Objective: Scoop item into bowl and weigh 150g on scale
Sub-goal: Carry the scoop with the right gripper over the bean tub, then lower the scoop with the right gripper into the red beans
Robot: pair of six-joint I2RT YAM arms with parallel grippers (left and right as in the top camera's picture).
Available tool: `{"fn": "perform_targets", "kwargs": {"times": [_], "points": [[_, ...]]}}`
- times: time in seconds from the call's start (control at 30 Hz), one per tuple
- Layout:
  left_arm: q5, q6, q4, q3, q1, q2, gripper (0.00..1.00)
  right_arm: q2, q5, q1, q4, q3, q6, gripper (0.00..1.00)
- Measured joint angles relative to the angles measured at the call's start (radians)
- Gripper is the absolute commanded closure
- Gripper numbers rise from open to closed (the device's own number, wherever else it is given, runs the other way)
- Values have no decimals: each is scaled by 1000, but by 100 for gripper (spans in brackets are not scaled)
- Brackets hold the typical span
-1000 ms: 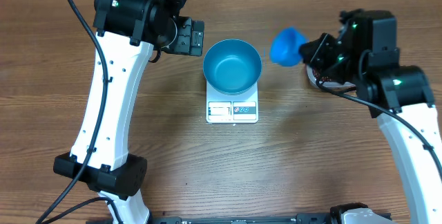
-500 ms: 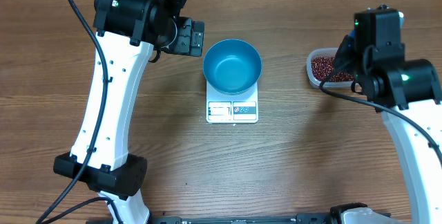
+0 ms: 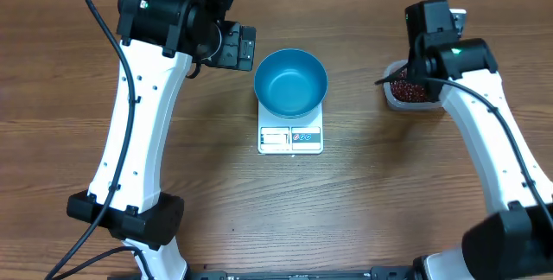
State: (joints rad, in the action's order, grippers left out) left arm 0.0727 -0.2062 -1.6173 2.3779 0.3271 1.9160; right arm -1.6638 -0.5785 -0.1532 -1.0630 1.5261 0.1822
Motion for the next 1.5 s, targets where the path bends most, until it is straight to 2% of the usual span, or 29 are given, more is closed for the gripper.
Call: {"fn": "perform_targets", "kwargs": {"times": [0.73, 1.5], "points": [[0, 0, 0, 0, 0, 0, 0, -148, 0, 0, 23, 0, -26, 96], [0, 0, 0, 0, 0, 0, 0, -152, 29, 0, 58, -36, -30, 96]]}}
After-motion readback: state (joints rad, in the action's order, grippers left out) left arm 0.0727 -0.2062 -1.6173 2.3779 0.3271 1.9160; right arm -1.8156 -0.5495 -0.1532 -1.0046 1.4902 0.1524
